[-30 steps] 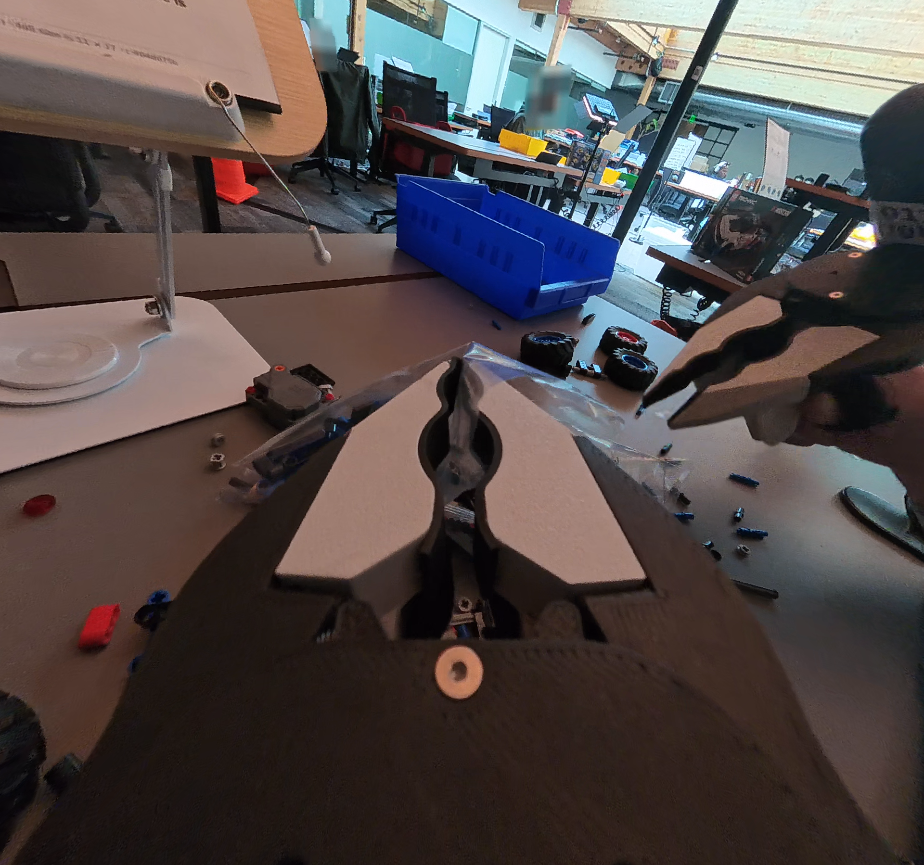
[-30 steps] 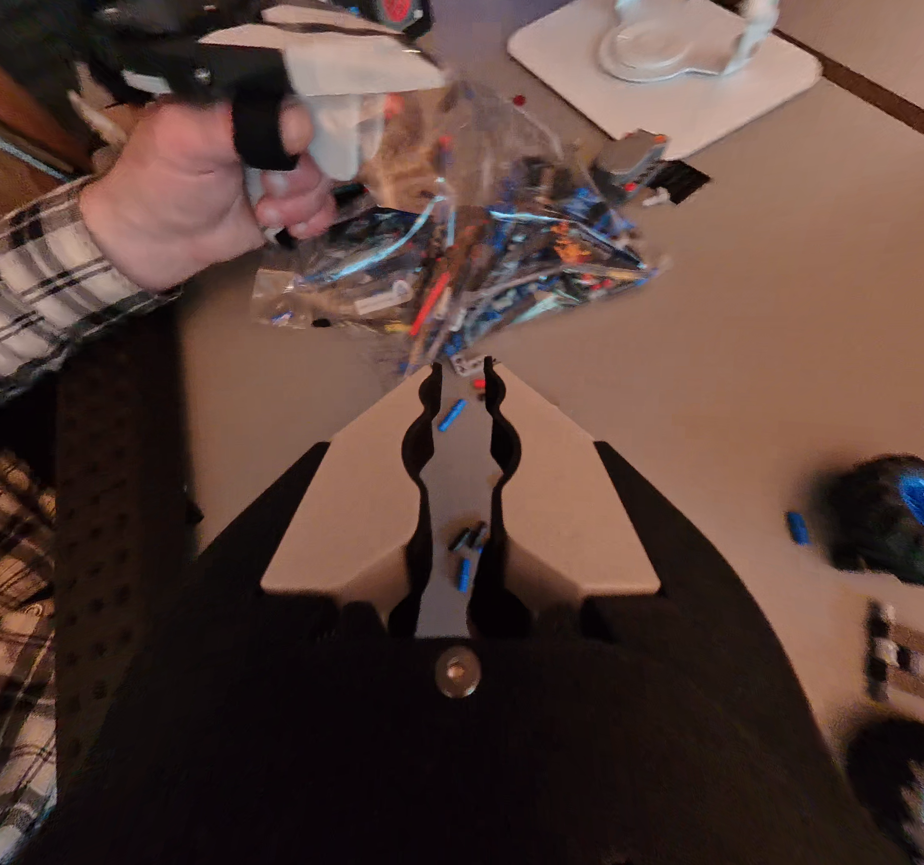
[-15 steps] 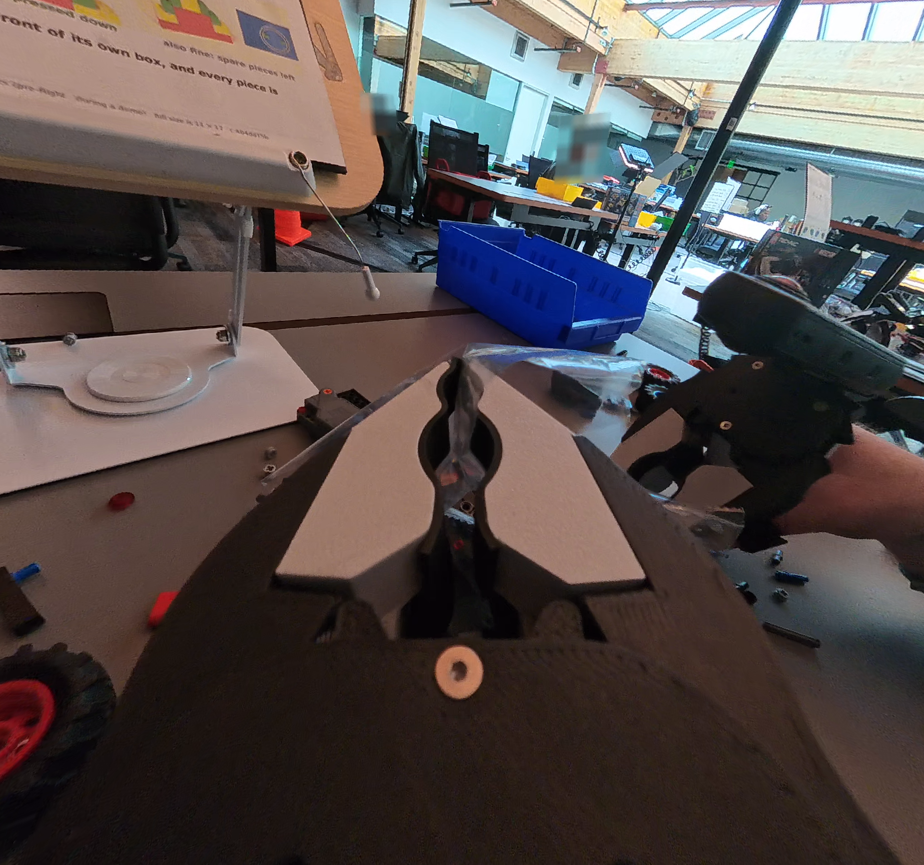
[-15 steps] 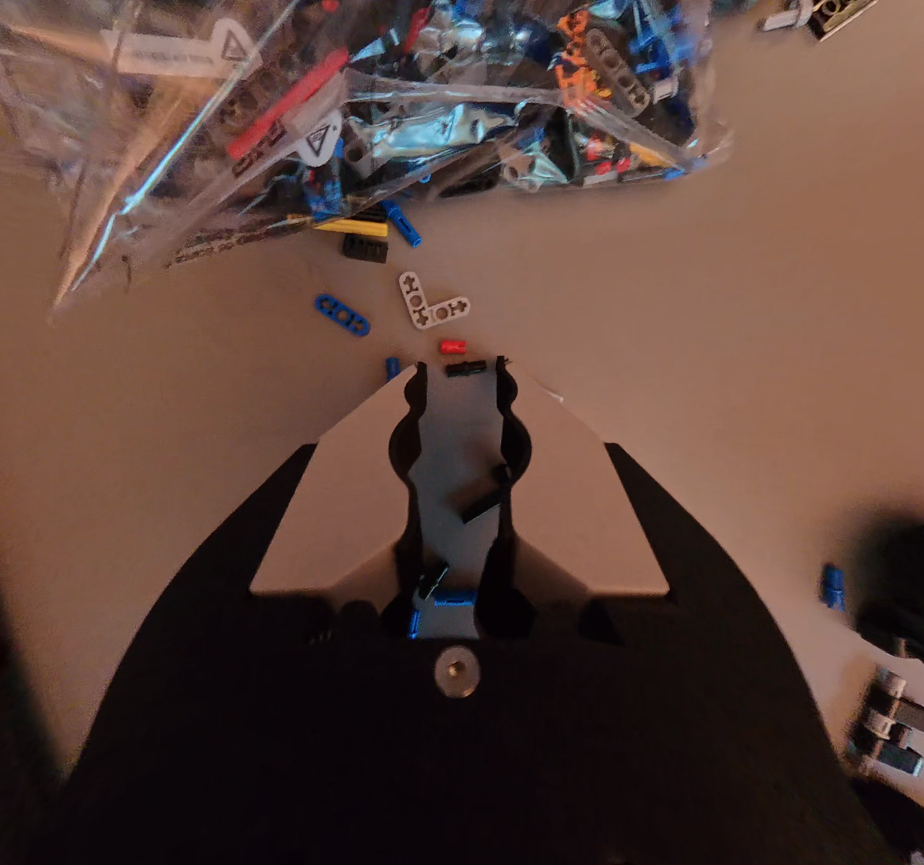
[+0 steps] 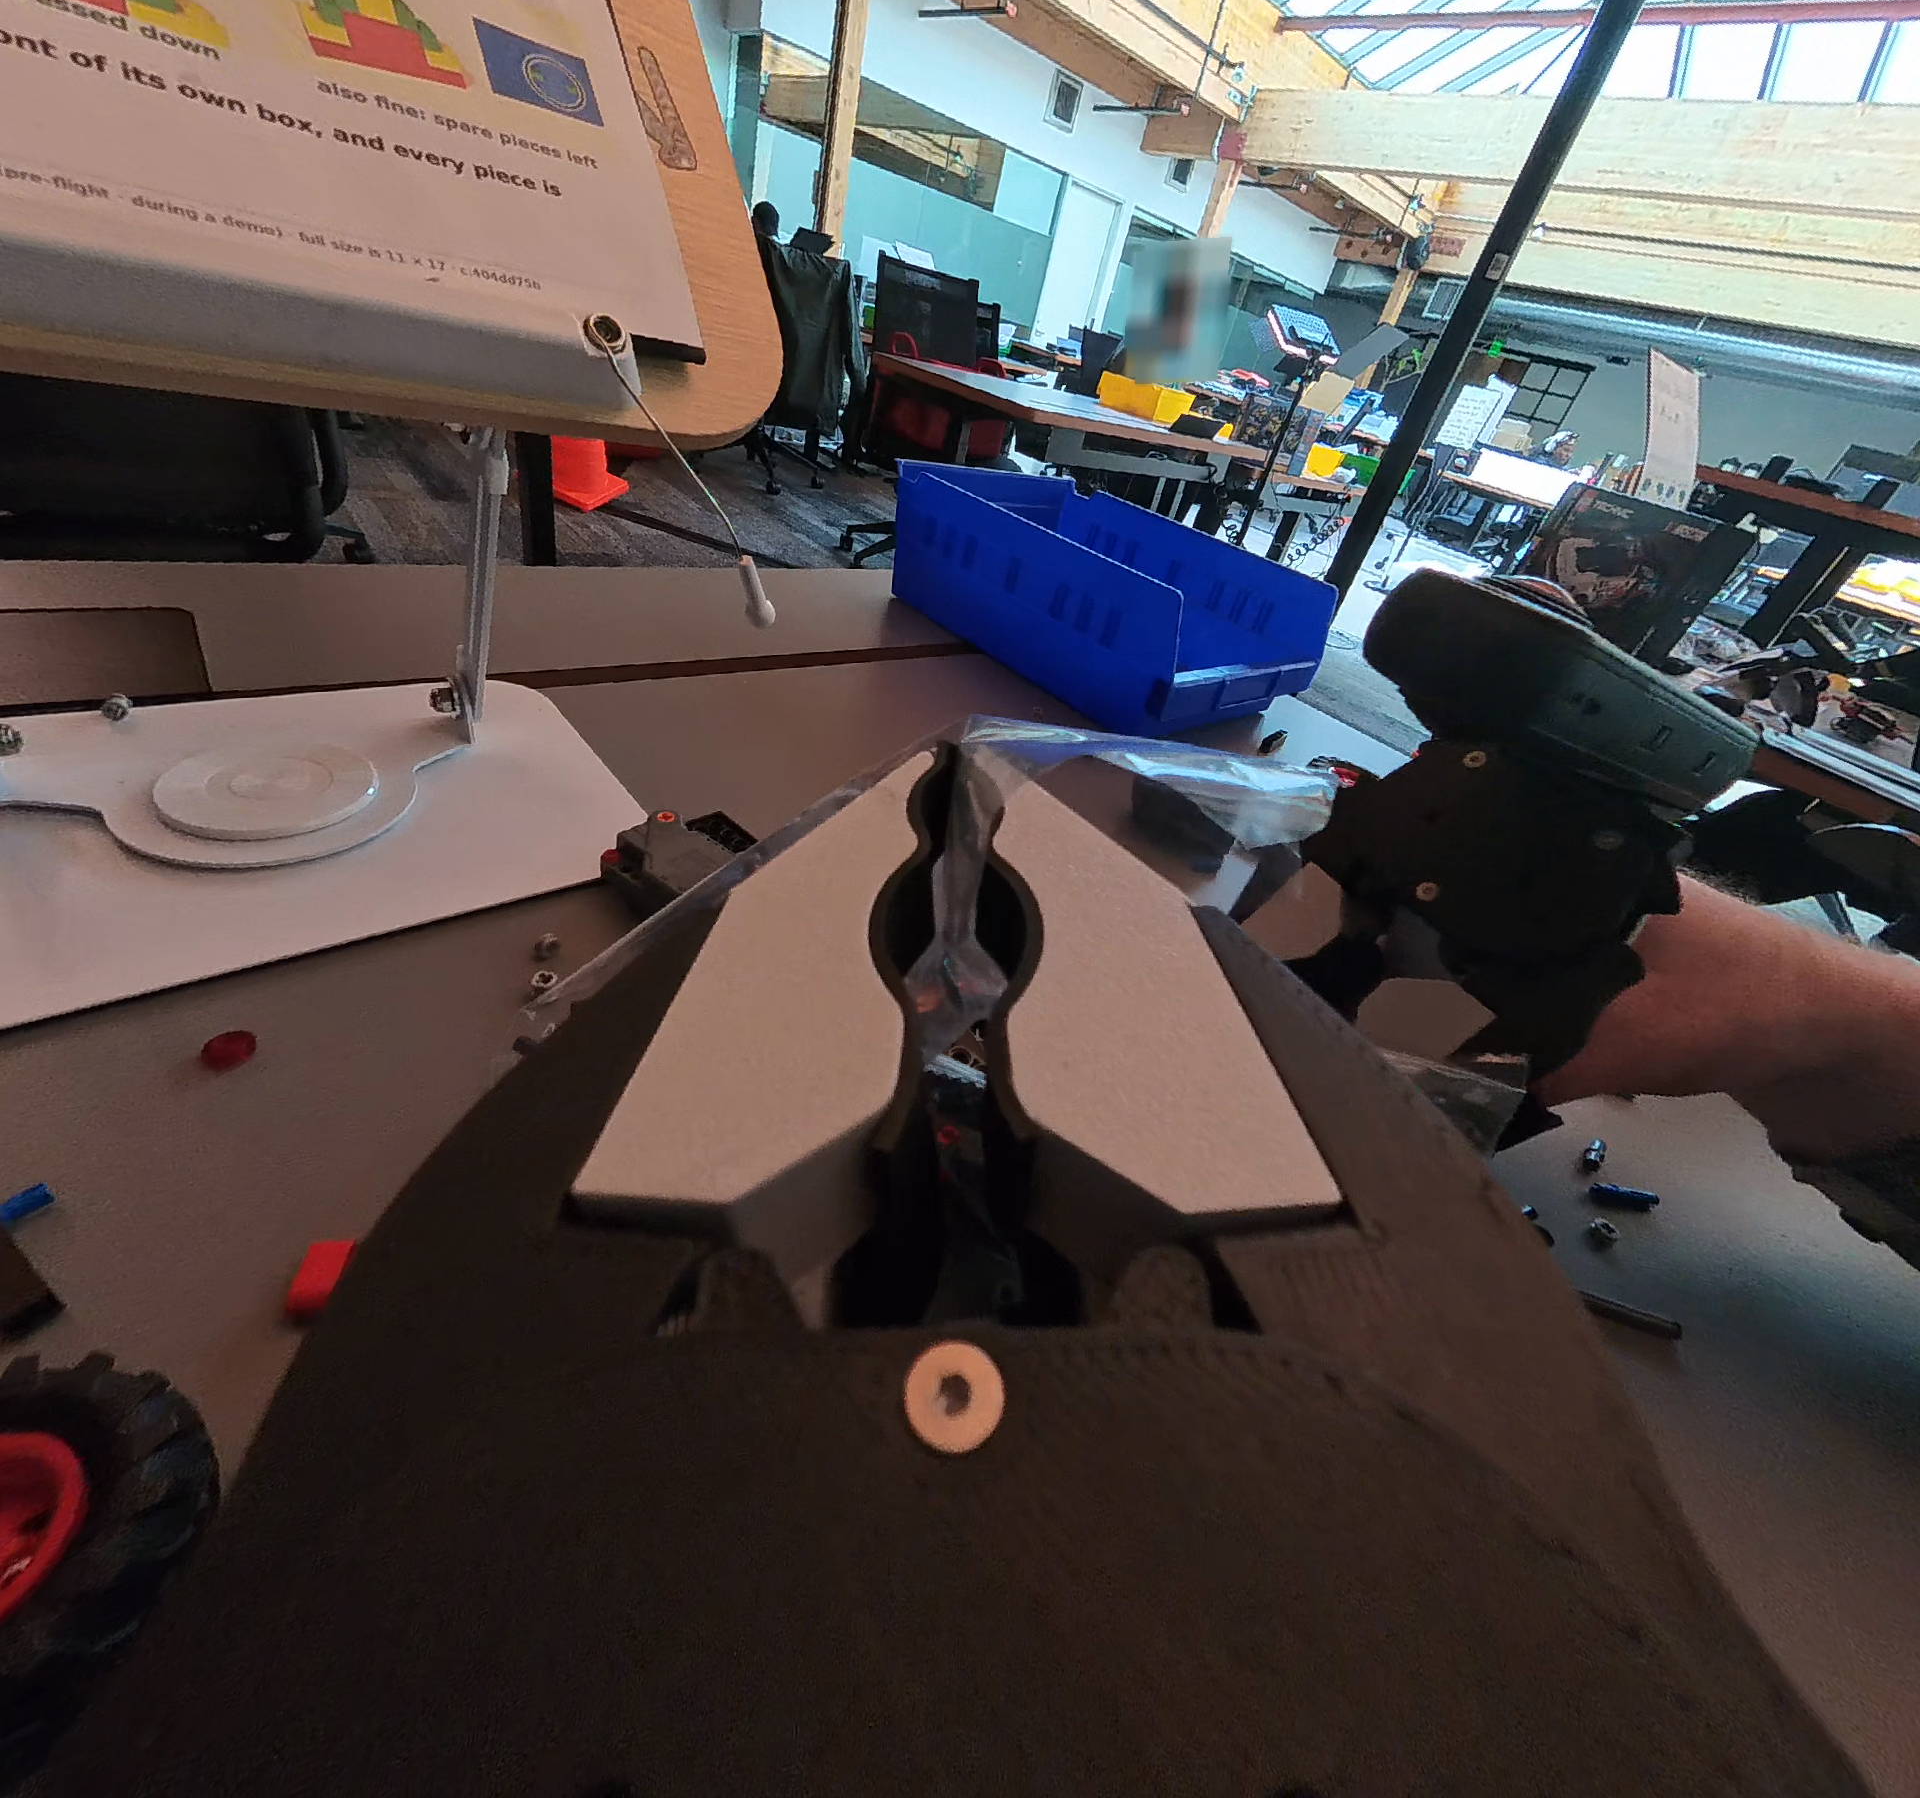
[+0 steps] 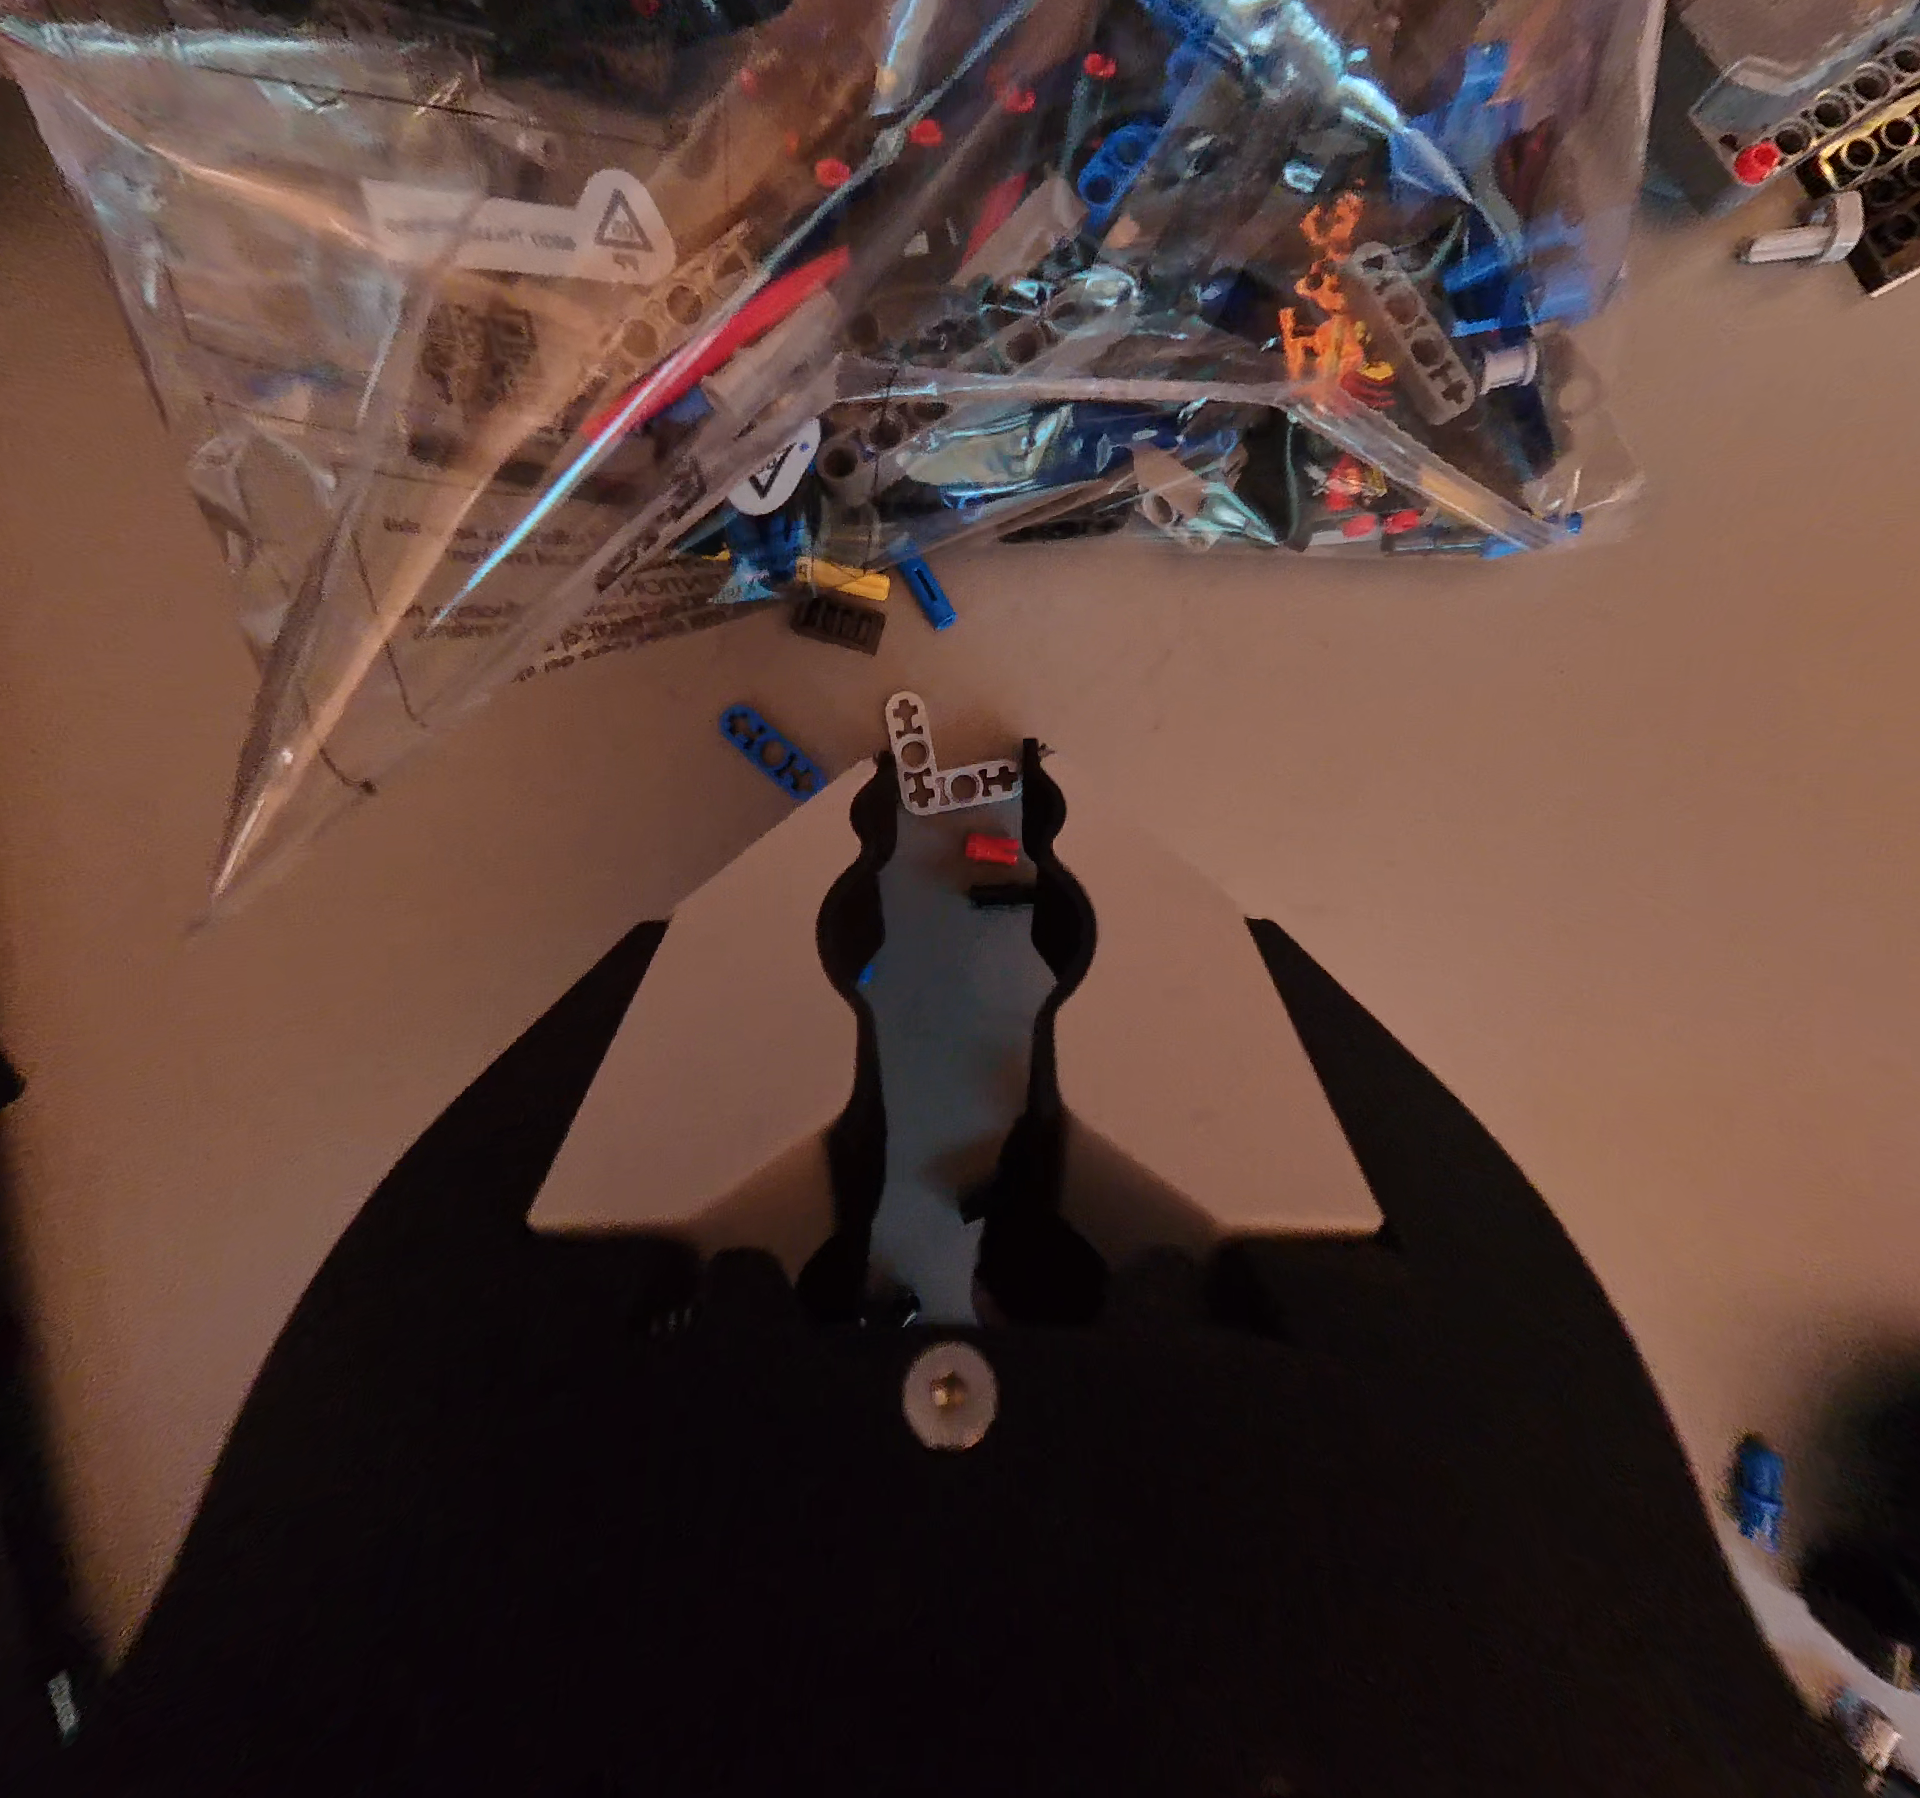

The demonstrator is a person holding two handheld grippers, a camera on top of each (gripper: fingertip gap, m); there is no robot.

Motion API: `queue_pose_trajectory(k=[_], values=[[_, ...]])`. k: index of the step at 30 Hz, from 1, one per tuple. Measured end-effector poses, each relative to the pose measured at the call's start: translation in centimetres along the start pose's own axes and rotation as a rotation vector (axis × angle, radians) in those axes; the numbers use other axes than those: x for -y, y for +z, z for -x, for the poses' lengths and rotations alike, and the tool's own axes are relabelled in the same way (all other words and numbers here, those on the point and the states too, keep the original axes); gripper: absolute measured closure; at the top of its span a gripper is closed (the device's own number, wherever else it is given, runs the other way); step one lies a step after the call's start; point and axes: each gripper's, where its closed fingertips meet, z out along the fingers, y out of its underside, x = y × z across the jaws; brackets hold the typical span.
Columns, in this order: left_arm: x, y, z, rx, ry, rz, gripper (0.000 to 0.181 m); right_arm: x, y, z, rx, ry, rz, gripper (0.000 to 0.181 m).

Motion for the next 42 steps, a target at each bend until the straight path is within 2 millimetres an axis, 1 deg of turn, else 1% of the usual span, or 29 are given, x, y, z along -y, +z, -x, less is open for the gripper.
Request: queue_pose_trajectory(k=[5,7,9,11,14,16,18,20,21,23,25,27,28,29,31,33,34,35,36,38,39,41,42], values=[[0.0,0.0,0.0,-0.002,-0.002,0.001,0.181,-0.6,-0.7,0.6,0.048,0.050,-0.021,0.161],[0.0,0.0,-0.1,-0.004,-0.001,0.001,0.181,-0.7,-1.4,1.0,0.065,0.066,-0.045,0.160],[0.0,0.0,-0.2,-0.007,-0.002,0.002,0.181,-0.8,-2.5,1.1,0.058,0.080,-0.069,0.160],[0.0,0.0,-0.2,-0.010,-0.003,0.002,0.181,-0.9,-4.2,1.5,0.048,0.081,-0.095,0.160],[-0.1,0.1,-0.4,-0.020,-0.002,0.007,0.181,-0.1,-7.6,2.4,0.022,0.072,-0.172,0.160],[-0.2,0.3,-0.9,-0.045,-0.002,0.015,0.181,1.3,-10.0,3.3,0.005,0.049,-0.243,0.159],[-0.5,0.5,-1.7,-0.080,0.008,0.031,0.181,3.1,-11.5,4.6,0.013,0.015,-0.292,0.160],[-0.8,0.7,-2.3,-0.099,0.031,0.046,0.181,4.8,-11.6,5.9,0.016,-0.045,-0.297,0.160],[-0.9,0.7,-2.5,-0.106,0.038,0.051,0.181,5.6,-11.2,6.3,0.014,-0.072,-0.284,0.160],[-1.1,0.8,-2.8,-0.121,0.035,0.058,0.181,6.6,-9.7,6.4,0.011,-0.111,-0.242,0.159],[-1.2,0.8,-2.9,-0.130,0.032,0.063,0.181,7.2,-7.8,4.9,-0.064,-0.113,-0.187,0.159],[-1.3,0.8,-3.0,-0.140,0.026,0.070,0.181,6.9,-6.6,3.2,-0.165,-0.123,-0.123,0.149],[-1.4,0.8,-3.1,-0.147,0.017,0.075,0.181,6.8,-6.5,2.4,-0.219,-0.128,-0.106,0.150],[-1.4,0.9,-3.1,-0.150,0.012,0.076,0.181,6.6,-6.7,2.2,-0.237,-0.134,-0.101,0.150],[-1.4,0.9,-3.0,-0.145,0.016,0.078,0.181,6.4,-7.8,2.4,-0.226,-0.127,-0.142,0.149],[-1.3,0.8,-2.9,-0.133,0.018,0.076,0.181,5.8,-10.0,1.8,-0.229,-0.075,-0.207,0.154],[-1.3,0.8,-2.7,-0.127,0.017,0.074,0.181,5.1,-10.9,1.2,-0.228,-0.043,-0.227,0.156],[-1.2,0.8,-2.7,-0.123,0.014,0.072,0.181,4.0,-11.7,0.4,-0.230,-0.009,-0.226,0.155],[-1.2,0.8,-2.6,-0.121,0.013,0.072,0.181,2.4,-12.0,-0.8,-0.243,0.034,-0.199,0.152],[-1.2,0.7,-2.6,-0.117,0.015,0.071,0.181,-1.6,-12.1,-3.4,-0.283,0.108,-0.098,0.150],[-1.2,0.7,-2.6,-0.116,0.016,0.071,0.181,-3.2,-11.9,-4.1,-0.280,0.122,-0.063,0.150],[-1.2,0.7,-2.5,-0.113,0.016,0.070,0.181,-5.8,-10.8,-4.2,-0.215,0.164,-0.008,0.149],[-1.2,0.7,-2.4,-0.112,0.014,0.070,0.181,-6.7,-10.2,-4.1,-0.189,0.181,0.014,0.150]])
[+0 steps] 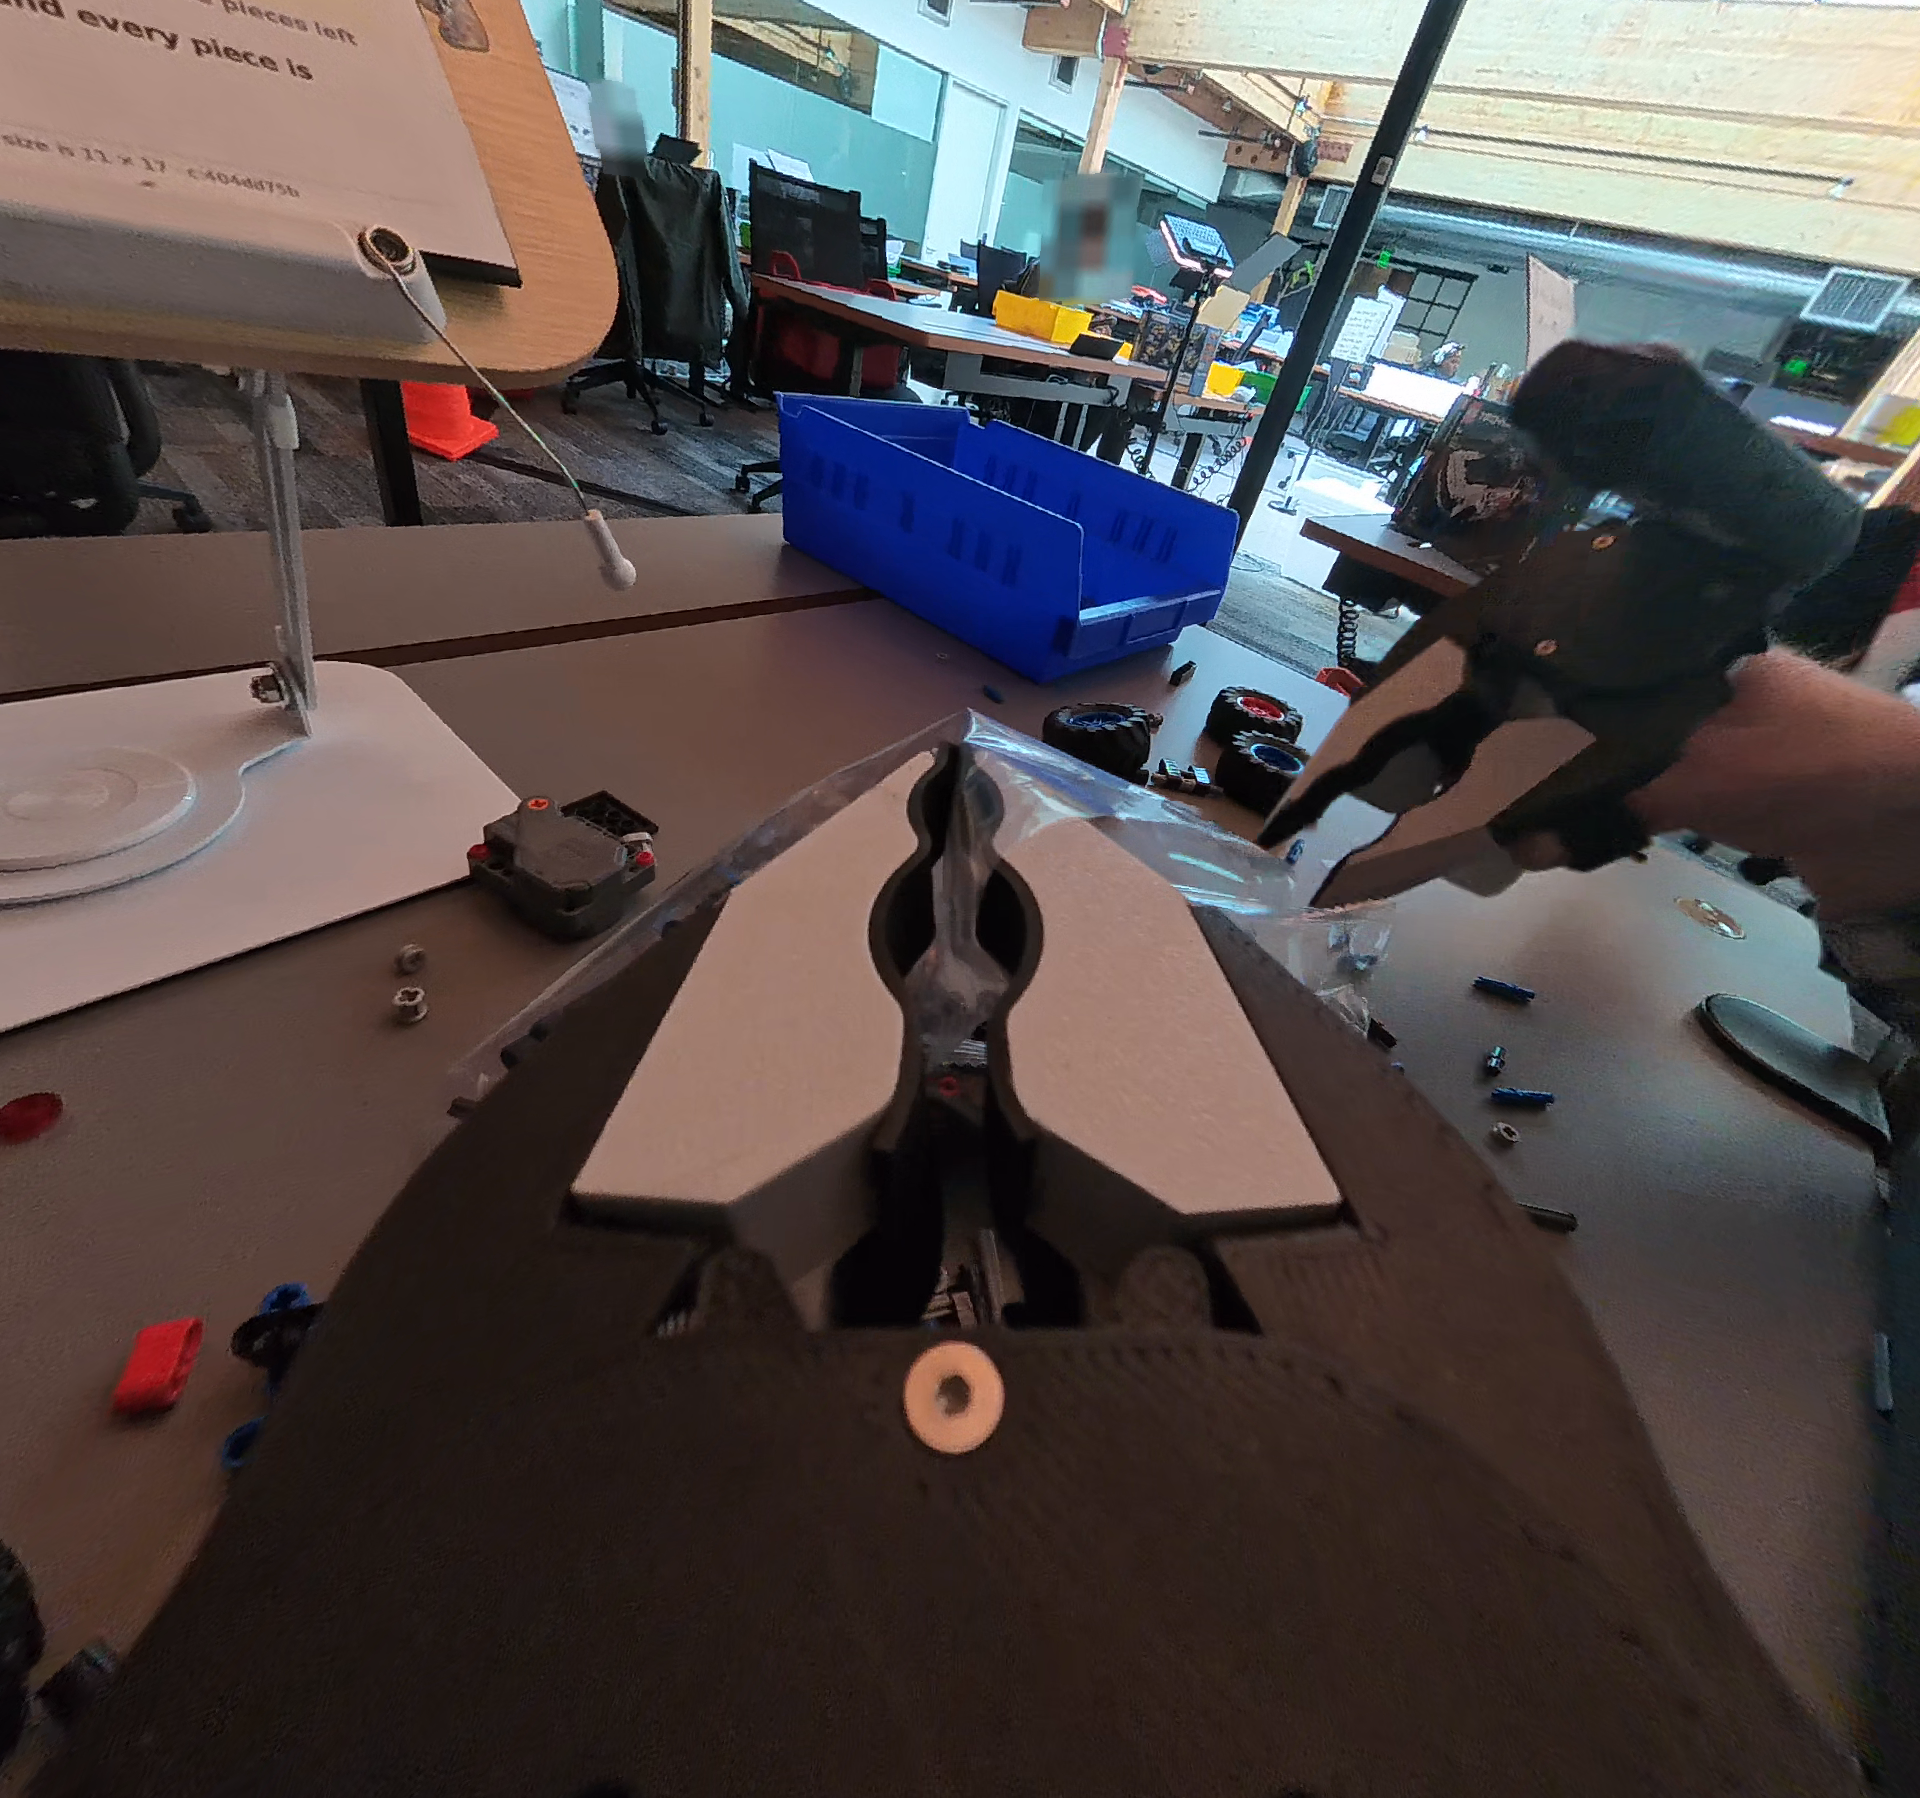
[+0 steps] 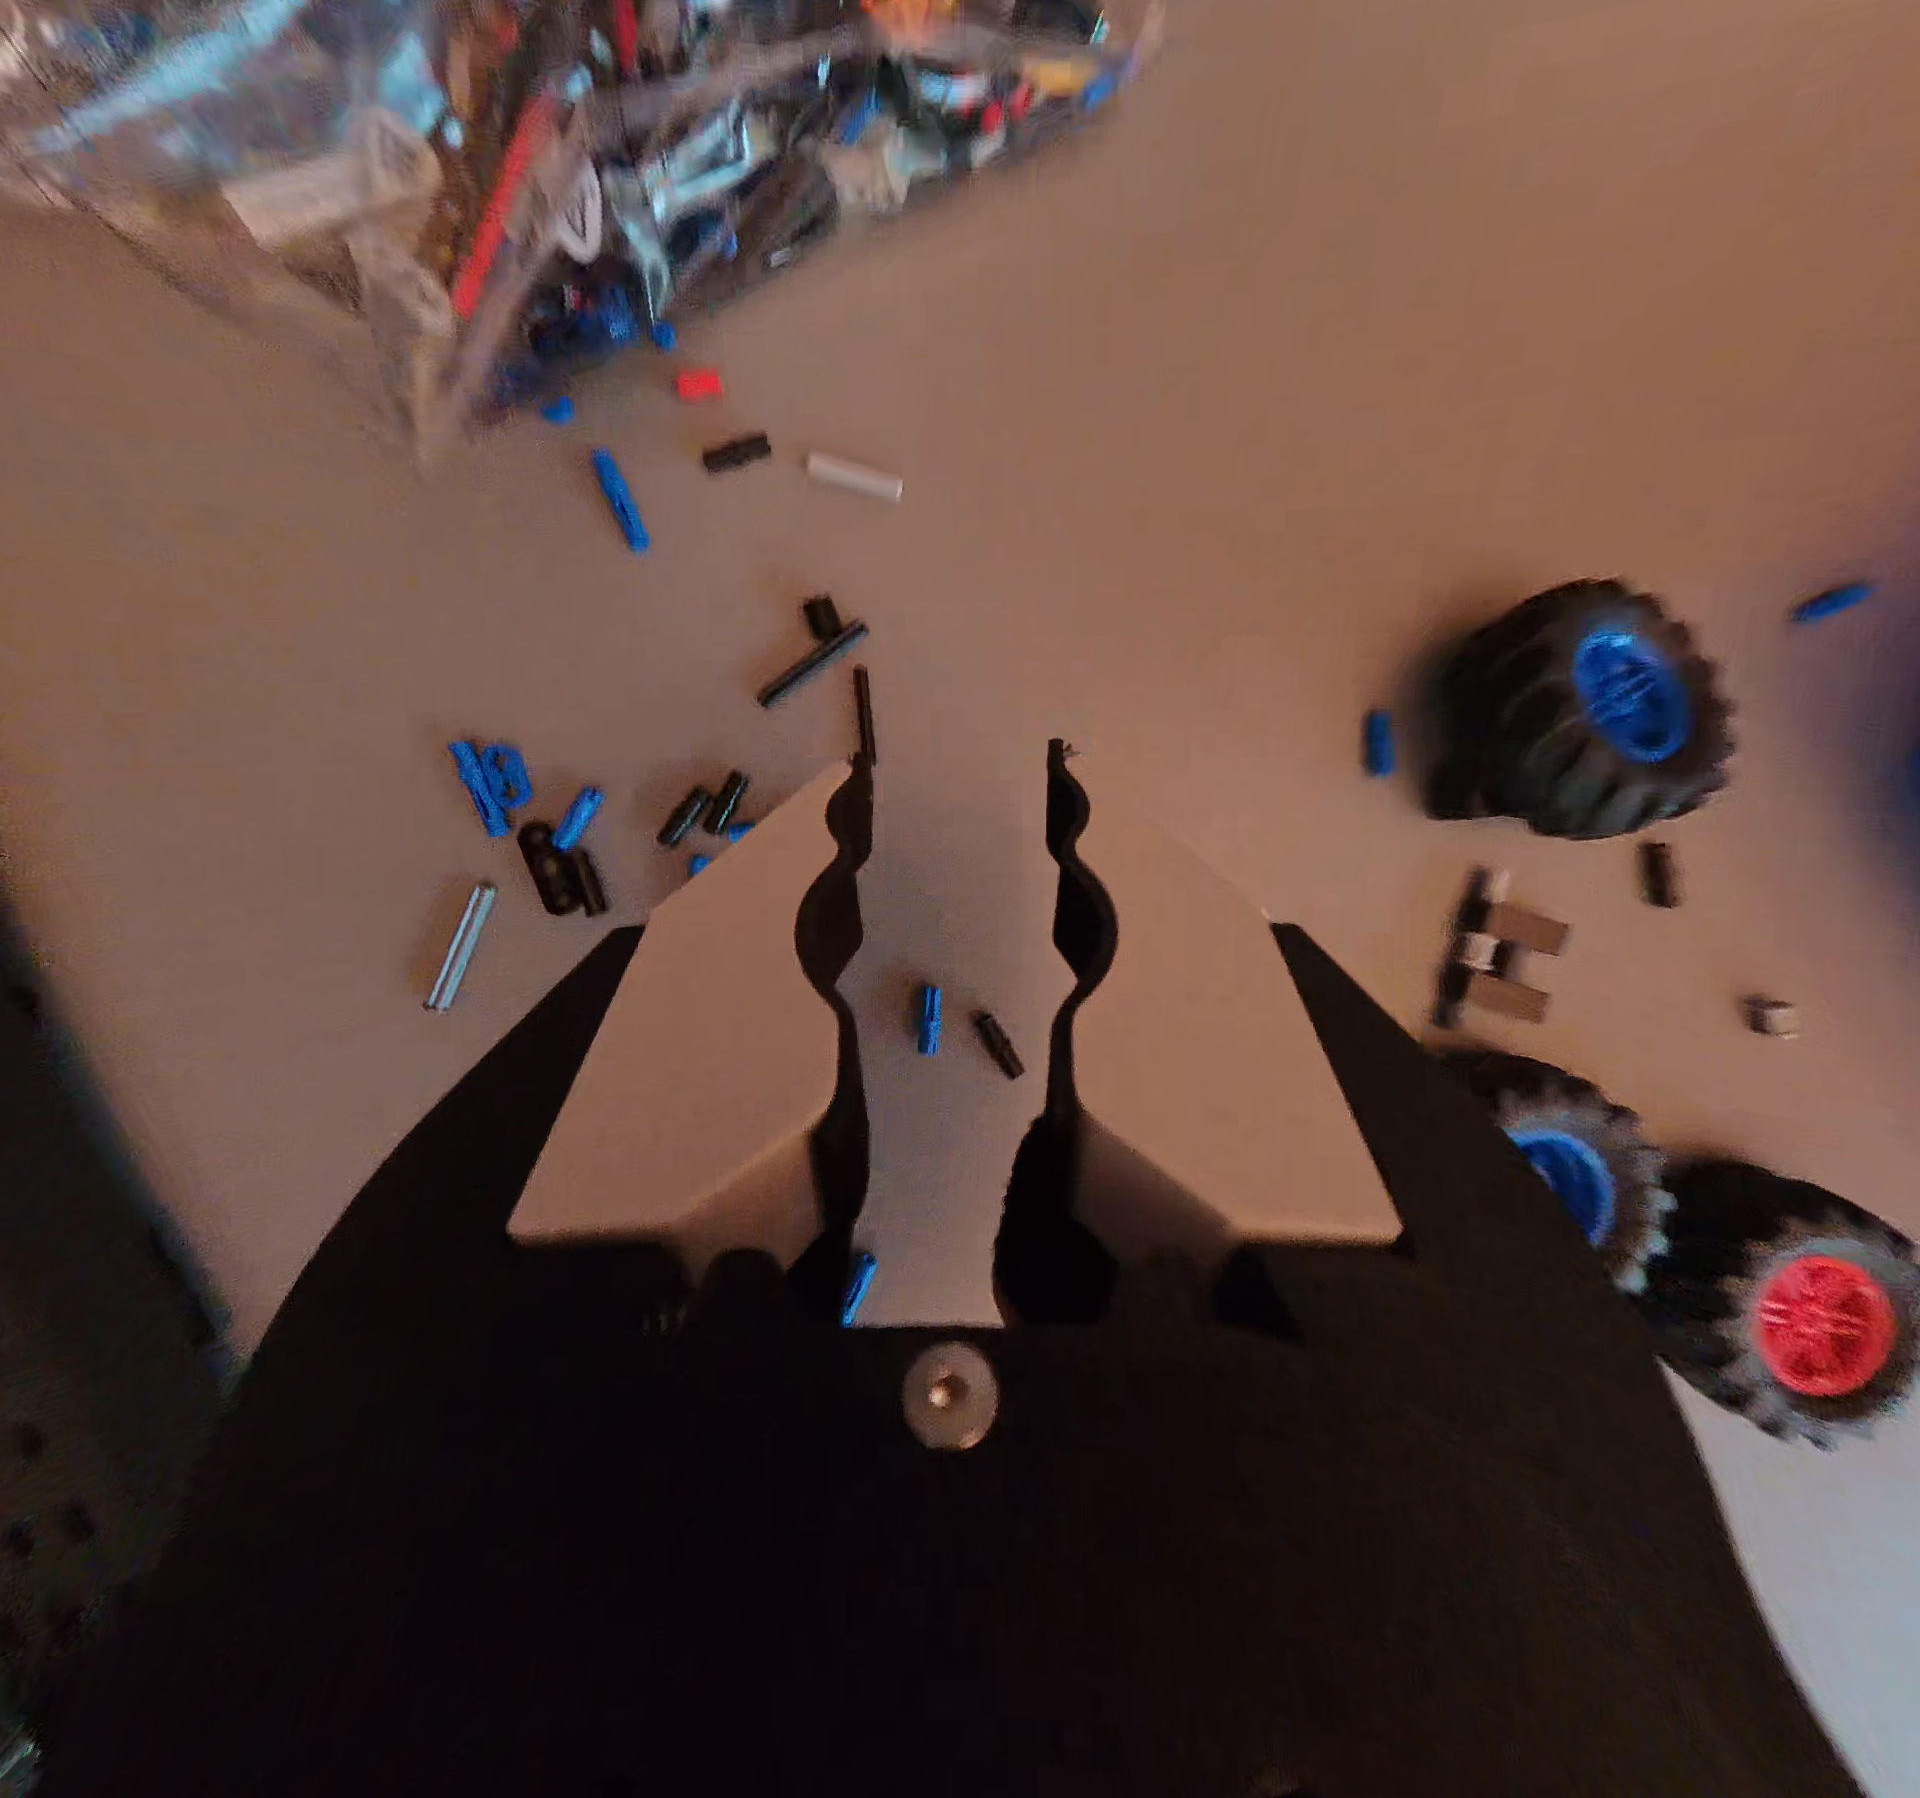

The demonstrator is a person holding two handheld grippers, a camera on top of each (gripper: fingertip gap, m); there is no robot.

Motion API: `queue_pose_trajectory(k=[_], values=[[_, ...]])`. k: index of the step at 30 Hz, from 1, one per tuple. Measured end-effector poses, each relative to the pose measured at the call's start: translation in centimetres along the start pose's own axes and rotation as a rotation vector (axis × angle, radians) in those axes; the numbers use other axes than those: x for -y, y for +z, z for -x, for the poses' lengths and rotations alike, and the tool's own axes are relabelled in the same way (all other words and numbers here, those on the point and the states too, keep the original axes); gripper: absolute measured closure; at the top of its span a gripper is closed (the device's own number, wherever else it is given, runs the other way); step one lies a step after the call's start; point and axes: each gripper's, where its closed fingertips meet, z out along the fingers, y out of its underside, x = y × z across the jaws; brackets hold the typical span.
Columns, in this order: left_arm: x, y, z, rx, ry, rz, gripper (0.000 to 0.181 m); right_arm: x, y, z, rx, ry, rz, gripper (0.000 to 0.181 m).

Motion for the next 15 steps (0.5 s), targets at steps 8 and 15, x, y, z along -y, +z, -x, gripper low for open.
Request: queue_pose_trajectory(k=[8,15], values=[[-0.1,0.0,0.2,0.006,0.002,0.003,0.181,-0.9,4.6,2.5,0.130,-0.002,0.017,0.179],[-0.2,0.1,0.0,-0.004,0.004,0.007,0.181,0.4,2.1,2.8,0.112,-0.010,-0.046,0.181]])
